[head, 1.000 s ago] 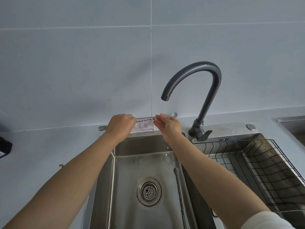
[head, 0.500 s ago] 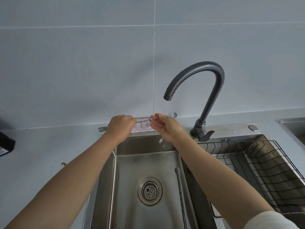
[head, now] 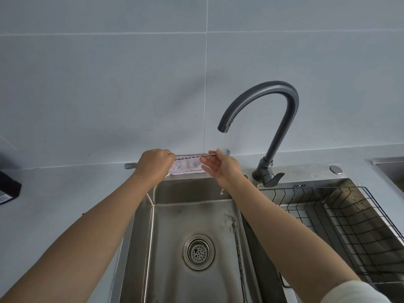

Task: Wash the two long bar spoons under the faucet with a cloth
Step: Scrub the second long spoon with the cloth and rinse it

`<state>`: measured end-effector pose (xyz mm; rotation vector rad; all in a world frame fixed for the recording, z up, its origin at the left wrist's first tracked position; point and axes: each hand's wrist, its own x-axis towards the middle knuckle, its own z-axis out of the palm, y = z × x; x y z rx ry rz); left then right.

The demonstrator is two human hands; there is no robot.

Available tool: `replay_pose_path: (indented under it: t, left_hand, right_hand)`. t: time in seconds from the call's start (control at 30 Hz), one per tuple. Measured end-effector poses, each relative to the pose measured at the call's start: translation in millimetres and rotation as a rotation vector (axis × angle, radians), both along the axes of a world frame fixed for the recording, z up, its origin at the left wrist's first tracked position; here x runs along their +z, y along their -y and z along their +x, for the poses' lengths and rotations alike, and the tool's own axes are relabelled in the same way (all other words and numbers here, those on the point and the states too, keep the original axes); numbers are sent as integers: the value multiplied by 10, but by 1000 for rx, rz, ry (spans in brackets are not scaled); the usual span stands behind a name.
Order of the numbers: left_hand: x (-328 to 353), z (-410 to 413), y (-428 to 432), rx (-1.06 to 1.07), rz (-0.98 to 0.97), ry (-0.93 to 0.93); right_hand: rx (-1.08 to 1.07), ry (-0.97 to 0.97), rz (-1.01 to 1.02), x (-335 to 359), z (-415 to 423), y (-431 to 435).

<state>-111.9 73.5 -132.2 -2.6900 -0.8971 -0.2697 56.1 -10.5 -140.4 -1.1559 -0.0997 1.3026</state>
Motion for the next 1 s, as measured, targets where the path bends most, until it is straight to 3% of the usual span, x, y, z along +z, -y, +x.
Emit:
replay_pose_path:
  t: [0.17, 0.47, 0.83, 1.0]
  left_hand:
    - [13, -57, 2, 22, -39, -14]
    - [51, -131, -3, 17, -67, -45]
    - [54, -159, -37, -6, 10, -28]
    - [11, -96, 8, -16, -22, -19]
  right_hand:
    - [49, -36, 41, 21, -47, -7]
    - [-192, 41, 51, -9, -38, 33]
    - [-210, 272, 51, 20, -1, -2]
    - [-320, 206, 60, 43, 49, 1]
